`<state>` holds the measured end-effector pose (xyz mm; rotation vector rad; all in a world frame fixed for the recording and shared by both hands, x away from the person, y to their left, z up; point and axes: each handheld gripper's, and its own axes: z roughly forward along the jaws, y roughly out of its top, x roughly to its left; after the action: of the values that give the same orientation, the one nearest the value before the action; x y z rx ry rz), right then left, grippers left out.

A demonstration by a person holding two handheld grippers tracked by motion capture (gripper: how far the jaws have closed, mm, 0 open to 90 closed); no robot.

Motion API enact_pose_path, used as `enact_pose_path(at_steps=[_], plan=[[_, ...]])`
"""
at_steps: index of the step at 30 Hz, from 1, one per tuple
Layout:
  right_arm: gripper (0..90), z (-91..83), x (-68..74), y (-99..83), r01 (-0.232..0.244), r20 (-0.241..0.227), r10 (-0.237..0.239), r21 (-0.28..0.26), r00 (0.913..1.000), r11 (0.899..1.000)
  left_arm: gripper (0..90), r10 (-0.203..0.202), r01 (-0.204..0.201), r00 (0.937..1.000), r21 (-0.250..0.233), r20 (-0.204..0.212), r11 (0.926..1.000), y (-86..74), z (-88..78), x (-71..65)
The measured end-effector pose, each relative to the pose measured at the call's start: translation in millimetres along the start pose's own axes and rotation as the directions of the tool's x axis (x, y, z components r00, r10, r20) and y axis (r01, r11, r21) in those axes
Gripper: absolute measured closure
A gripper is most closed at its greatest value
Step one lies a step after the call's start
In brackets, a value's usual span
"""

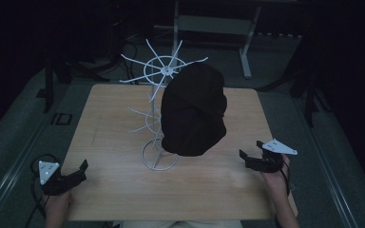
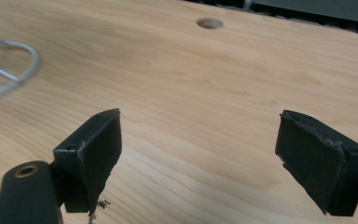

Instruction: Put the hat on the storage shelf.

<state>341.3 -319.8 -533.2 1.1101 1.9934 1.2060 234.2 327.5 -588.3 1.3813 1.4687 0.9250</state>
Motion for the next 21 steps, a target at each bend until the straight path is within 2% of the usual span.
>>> enact_pose_path(at_steps=[6, 9, 12, 15, 18, 21], plan=[[14.2, -0.8, -13.3, -21.1, -0.023, 0.045, 0.021, 0.036, 0.9988, 0.999, 1.4, 0.001, -0.001, 1.0, 0.001, -0.001, 1.0, 0.0, -0.1, 0.0], [14.0, -2.0, -20.3, -30.4, -0.032, 0.083, 0.027, 0.06, 0.9962, 0.998, 1.4, -0.001, 0.001, 1.0, 0.001, -0.001, 1.0, 0.0, -0.2, 0.1], [14.0, -6.2, -27.4, -37.5, -0.06, 0.115, 0.053, 0.058, 0.992, 0.997, 1.4, 0.0, 0.0, 1.0, 0.0, -0.001, 1.0, -0.1, -0.3, 0.0], [14.1, -12.3, -32.7, -42.9, -0.082, 0.126, 0.074, 0.054, 0.9892, 0.995, 1.5, 0.0, 0.0, 1.0, 0.001, -0.002, 1.0, -0.1, -0.2, -0.1], [14.0, -19.2, -37.2, -48.6, -0.085, 0.167, 0.077, 0.046, 0.9829, 0.995, 1.5, -0.002, 0.002, 1.0, 0.0, -0.003, 1.0, -0.1, -0.2, -0.1], [14.0, -25.9, -42.1, -53.8, -0.107, 0.207, 0.099, 0.028, 0.9733, 0.994, 1.4, -0.001, 0.001, 1.0, -0.001, -0.004, 1.0, -0.1, -0.2, -0.1]])
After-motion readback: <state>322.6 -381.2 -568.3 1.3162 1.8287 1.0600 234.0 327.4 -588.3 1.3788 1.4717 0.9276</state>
